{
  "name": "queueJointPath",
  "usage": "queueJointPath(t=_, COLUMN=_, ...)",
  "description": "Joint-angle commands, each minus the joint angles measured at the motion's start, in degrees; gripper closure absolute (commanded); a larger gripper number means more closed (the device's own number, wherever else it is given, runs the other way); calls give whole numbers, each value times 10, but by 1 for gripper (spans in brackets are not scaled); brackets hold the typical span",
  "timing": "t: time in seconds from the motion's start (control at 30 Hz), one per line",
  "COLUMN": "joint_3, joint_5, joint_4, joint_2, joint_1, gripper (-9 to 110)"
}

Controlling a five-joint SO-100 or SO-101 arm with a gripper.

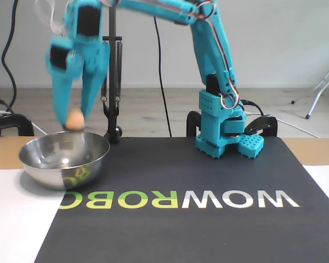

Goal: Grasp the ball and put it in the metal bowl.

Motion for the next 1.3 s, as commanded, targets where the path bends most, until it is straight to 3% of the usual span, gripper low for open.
queueJointPath(t=0.0, joint_3=-20, joint_5=23, joint_4=-4, joint_2=-5, joint_1=11, gripper=88)
queueJointPath(t=1.27, joint_3=-21, joint_5=47, joint_4=-61, joint_2=-67, joint_1=39, gripper=88)
